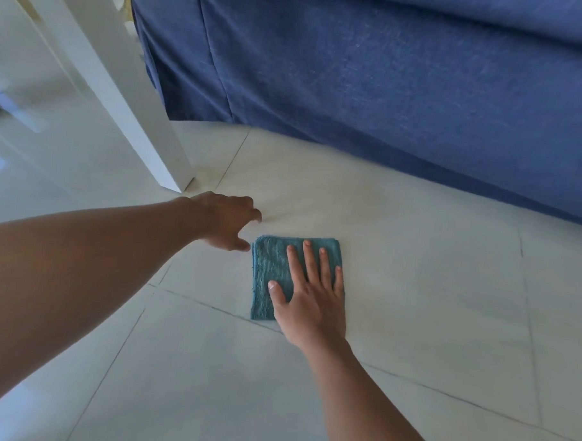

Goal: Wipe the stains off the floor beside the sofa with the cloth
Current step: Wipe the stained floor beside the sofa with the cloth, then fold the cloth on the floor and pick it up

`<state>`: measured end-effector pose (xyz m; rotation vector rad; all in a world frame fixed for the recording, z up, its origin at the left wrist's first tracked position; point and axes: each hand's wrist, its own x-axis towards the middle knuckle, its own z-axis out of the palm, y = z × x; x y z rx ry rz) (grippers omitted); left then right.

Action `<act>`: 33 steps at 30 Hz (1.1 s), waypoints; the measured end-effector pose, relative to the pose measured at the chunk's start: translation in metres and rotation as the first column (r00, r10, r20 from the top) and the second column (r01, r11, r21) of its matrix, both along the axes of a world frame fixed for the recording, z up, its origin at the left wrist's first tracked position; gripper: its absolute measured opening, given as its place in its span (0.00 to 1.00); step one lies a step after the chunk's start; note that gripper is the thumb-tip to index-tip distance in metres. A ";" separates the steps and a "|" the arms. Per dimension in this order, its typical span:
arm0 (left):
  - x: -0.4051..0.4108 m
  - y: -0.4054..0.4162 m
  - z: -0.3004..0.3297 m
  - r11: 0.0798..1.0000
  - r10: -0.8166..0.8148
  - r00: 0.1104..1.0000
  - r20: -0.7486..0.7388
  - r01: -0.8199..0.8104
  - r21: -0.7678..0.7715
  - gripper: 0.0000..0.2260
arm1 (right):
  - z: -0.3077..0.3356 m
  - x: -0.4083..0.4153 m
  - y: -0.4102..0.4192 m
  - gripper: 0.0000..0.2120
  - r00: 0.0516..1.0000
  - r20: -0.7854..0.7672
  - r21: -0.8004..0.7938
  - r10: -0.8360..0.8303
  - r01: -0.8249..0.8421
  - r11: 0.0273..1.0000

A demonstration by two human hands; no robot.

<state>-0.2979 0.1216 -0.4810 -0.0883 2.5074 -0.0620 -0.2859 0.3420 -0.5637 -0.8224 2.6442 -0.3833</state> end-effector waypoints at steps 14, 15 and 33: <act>-0.047 0.066 -0.008 0.989 -0.066 0.998 0.006 0.065 0.131 0.21 | 0.031 -0.069 0.040 0.24 0.949 0.155 -0.241 -0.275 0.306 0.921; -0.045 0.066 -0.009 0.989 -0.049 0.999 0.013 0.047 0.138 0.22 | 0.032 -0.073 0.039 0.25 0.938 0.178 -0.225 -0.297 0.333 0.916; -0.038 0.055 -0.005 0.855 0.283 0.959 0.010 -0.257 0.450 0.11 | 0.045 -0.087 0.042 0.08 0.774 0.413 -0.291 -0.480 0.611 0.736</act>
